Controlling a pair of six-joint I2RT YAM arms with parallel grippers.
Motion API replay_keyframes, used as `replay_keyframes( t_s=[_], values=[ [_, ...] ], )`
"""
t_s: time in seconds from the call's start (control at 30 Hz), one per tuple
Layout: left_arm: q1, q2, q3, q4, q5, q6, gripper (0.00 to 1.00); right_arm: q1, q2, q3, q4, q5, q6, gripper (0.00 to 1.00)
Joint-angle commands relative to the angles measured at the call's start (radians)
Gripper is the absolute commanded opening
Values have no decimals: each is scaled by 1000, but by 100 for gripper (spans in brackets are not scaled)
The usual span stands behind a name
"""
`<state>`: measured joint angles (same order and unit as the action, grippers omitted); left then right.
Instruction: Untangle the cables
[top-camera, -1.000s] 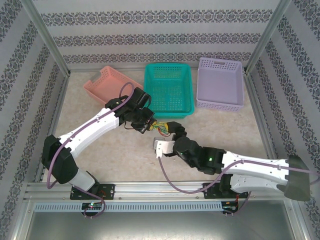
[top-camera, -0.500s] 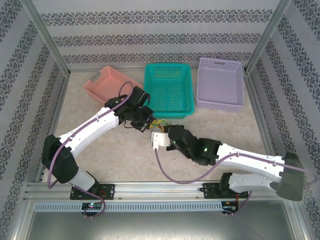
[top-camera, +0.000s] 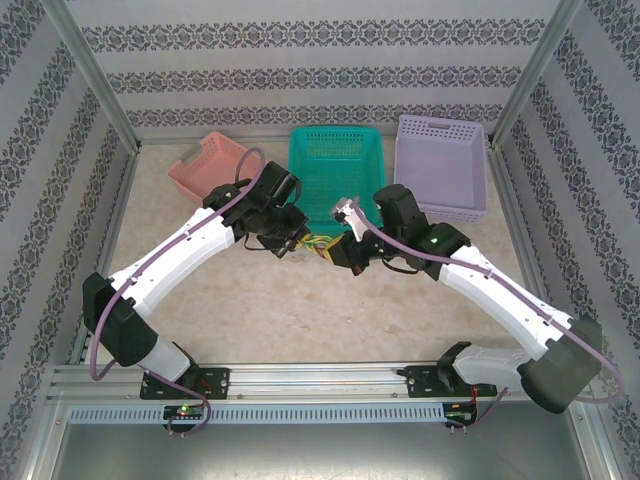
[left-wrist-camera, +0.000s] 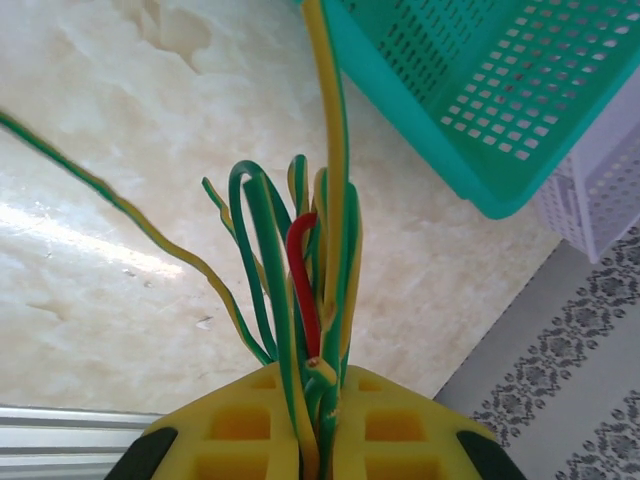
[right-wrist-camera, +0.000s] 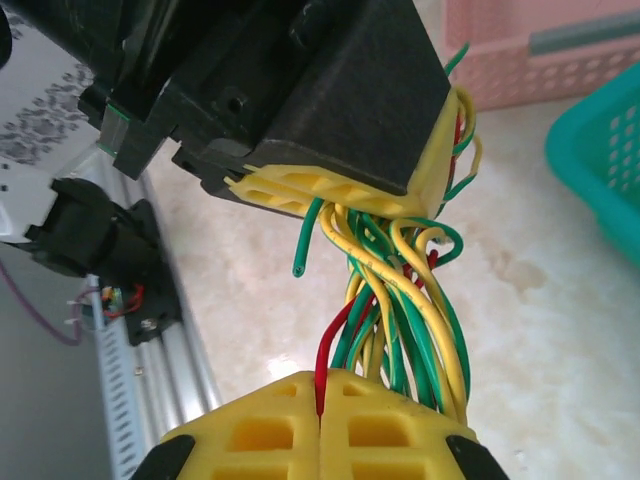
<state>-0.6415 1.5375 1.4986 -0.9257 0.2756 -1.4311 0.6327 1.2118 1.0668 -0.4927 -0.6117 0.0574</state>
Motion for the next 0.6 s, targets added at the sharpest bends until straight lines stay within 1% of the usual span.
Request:
replay_keyframes(
  t_s=[0.0, 0.1, 0.13, 0.17, 0.2, 0.23, 0.27, 0.37, 0.47, 0.5, 0.57],
  values=[
    [5, -7, 38, -51, -46, 44, 0, 27, -61, -17, -124, 10, -5, 0],
    [6, -7, 37, -44, -43, 40, 0, 94, -95, -20, -156, 209, -121, 0],
    [6, -6, 34, -41, -42, 38, 0, 127, -105, -19, -165, 300, -157, 10],
    [6, -5, 35, -40, -40, 38, 0, 163, -121, -23, -165, 398, -189, 34],
    [6, -3, 34, -39, -37, 38, 0, 211, -148, -40, -147, 508, -232, 54],
    [6, -1, 33, -39, -33, 39, 0, 254, -179, -63, -112, 629, -258, 64],
    [6, 1, 32, -38, -32, 39, 0, 276, -208, -83, -79, 708, -265, 70],
    [6, 4, 32, -37, -31, 41, 0, 276, -262, -115, -11, 780, -276, 78],
    [6, 8, 35, -33, -21, 42, 0, 264, -242, -114, 3, 750, -290, 84],
    [6, 14, 40, -34, -19, 45, 0, 252, -219, -106, 7, 720, -265, 86],
    [6, 20, 51, -39, -16, 53, 0, 160, -166, -72, 3, 507, -161, 86]
  ],
)
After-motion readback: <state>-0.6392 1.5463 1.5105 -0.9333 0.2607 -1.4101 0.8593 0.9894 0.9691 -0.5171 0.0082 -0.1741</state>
